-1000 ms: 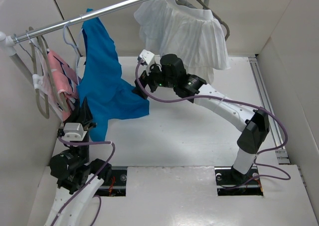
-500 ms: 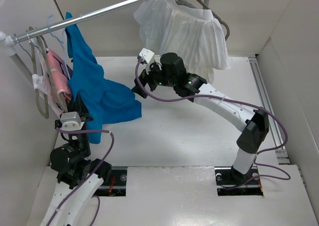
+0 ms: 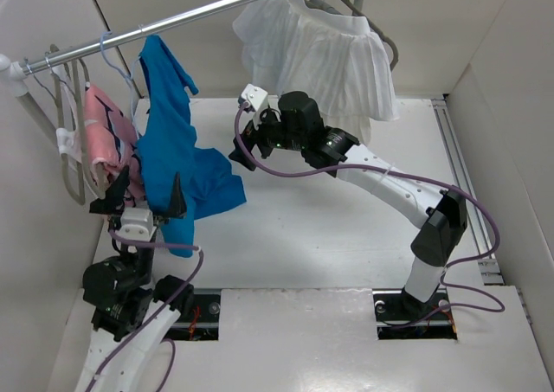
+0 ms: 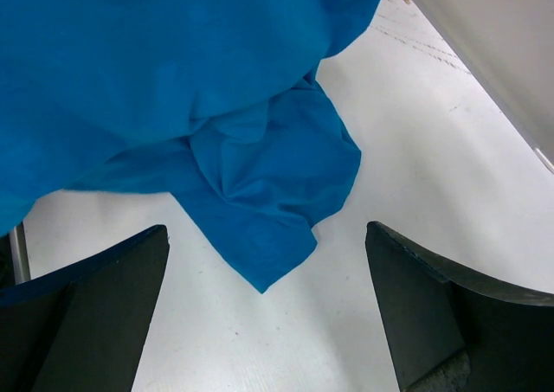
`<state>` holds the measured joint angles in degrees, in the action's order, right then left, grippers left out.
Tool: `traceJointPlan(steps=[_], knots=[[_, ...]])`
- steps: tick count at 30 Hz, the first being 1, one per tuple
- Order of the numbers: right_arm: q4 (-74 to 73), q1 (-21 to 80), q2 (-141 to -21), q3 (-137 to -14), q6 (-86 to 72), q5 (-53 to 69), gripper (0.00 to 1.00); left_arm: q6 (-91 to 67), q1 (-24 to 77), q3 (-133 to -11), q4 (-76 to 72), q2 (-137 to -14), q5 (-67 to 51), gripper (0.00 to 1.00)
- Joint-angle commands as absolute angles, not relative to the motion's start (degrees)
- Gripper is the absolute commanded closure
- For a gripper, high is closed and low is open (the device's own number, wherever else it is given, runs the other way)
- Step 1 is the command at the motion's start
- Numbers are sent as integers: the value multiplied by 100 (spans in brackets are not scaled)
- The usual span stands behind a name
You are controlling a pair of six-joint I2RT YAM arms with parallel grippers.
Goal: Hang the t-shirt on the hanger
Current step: Hang the hanger with tshirt onto the clothesline
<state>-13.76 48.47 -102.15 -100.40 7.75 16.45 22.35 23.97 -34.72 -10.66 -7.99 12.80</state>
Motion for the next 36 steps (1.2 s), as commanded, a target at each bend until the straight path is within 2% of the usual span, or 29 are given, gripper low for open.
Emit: traceJointPlan(steps=[1, 6, 10, 15, 18, 25, 32, 36], knots=[[-1318, 4904, -10046, -10072, 888, 1608, 0, 2802, 2417, -3410, -915, -256, 326, 0], [-1318, 4904, -9687, -9695, 1010, 1608, 0, 3795, 2417, -3419, 226, 596, -587, 0], [-1423, 4904, -9458, -9116, 1116, 1599, 0, 4841, 2417, -3708, 1886, 1309, -1264, 0], [-1477, 4720, -9018, -8097, 1169, 1093, 0, 5378, 2417, -4227, 4049, 1301, -1800, 0], [-1529, 4483, -8649, -7341, 1283, 678, 0, 6544, 2417, -4350, 5416, 1362, -2484, 0], [-1529, 3938, -7937, -5969, 1635, -43, 0, 7363, 2417, -4351, 5843, 1310, -2846, 0], [-1477, 2998, -7278, -4914, 1740, 272, 0, 8628, 2417, -4351, 6433, 1257, -3102, 0], [-1477, 2620, -6970, -4510, 1793, 272, 0, 8701, 2417, -4351, 6434, 1257, -3155, 0]])
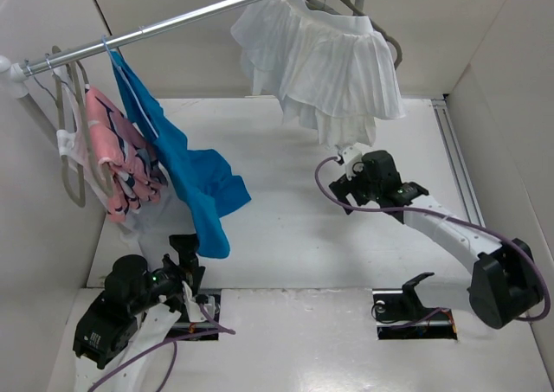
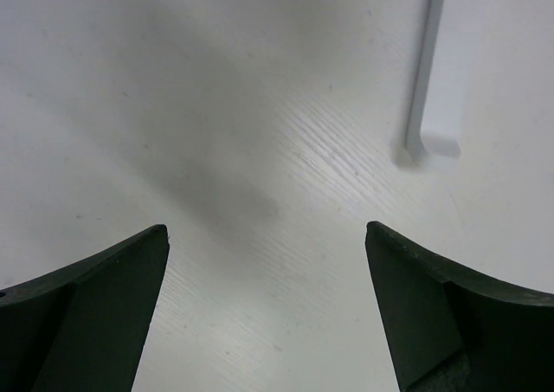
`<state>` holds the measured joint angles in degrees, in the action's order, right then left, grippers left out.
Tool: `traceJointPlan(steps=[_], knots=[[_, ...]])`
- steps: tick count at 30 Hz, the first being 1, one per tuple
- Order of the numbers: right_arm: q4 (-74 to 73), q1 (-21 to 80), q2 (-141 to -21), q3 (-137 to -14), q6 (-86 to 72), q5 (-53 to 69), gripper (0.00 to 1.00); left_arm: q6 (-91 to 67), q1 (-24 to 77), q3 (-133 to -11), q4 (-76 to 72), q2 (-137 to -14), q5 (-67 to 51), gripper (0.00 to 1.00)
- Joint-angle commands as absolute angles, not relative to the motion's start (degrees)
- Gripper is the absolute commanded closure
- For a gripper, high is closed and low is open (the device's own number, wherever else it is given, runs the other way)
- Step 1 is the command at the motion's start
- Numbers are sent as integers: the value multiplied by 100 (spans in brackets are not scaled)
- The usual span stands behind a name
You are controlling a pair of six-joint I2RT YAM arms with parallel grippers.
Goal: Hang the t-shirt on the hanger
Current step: Hang the hanger with tshirt onto the clothesline
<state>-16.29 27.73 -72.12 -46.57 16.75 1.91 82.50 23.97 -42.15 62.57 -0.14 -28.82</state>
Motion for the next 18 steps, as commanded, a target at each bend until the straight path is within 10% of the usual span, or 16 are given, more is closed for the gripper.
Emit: traceJointPlan(steps=[1, 18], knots=[[-1529, 2471, -6900, -4430, 1793, 272, 0, 8779, 2417, -4281, 6486, 1257, -3155, 0], [-1819, 1327, -5590, -3428, 2013, 360, 0, 8842, 2417, -4228, 6486, 1204, -3208, 0]])
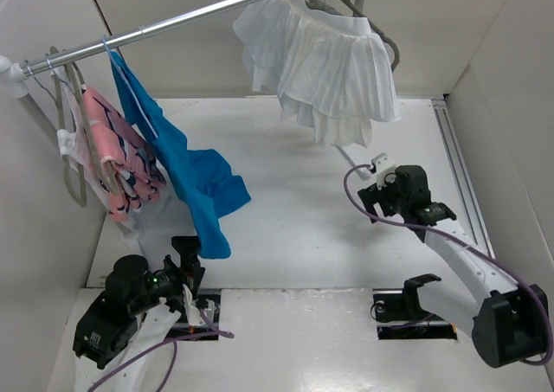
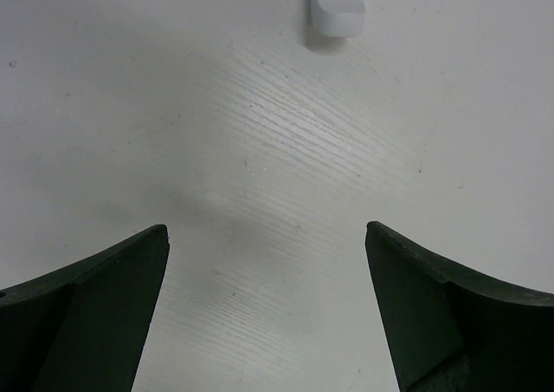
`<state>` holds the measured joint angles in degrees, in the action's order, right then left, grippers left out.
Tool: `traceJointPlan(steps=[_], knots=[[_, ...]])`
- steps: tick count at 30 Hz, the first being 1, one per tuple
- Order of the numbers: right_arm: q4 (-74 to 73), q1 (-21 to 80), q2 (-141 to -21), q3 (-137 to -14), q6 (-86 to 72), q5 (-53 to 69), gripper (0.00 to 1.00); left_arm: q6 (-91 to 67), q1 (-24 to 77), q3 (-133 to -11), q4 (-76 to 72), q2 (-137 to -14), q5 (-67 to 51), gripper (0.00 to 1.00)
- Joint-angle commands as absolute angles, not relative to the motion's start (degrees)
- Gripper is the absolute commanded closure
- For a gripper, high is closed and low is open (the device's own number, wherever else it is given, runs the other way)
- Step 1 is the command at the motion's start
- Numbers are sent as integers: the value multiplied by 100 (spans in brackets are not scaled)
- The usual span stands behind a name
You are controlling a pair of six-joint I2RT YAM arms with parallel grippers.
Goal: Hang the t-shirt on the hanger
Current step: Hang the hanger with tshirt onto the clothesline
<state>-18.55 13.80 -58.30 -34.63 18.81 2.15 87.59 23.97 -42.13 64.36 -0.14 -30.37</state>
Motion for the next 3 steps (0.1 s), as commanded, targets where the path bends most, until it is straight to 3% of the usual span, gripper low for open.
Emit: traceJointPlan(steps=[1, 3], knots=[[-1819, 1275, -5503, -3428, 2065, 360, 0, 8842, 2417, -4228, 6486, 1204, -3208, 0], [-1767, 1274, -5406, -3428, 2118, 360, 0, 8842, 2417, -4228, 6486, 1204, -3208, 0]])
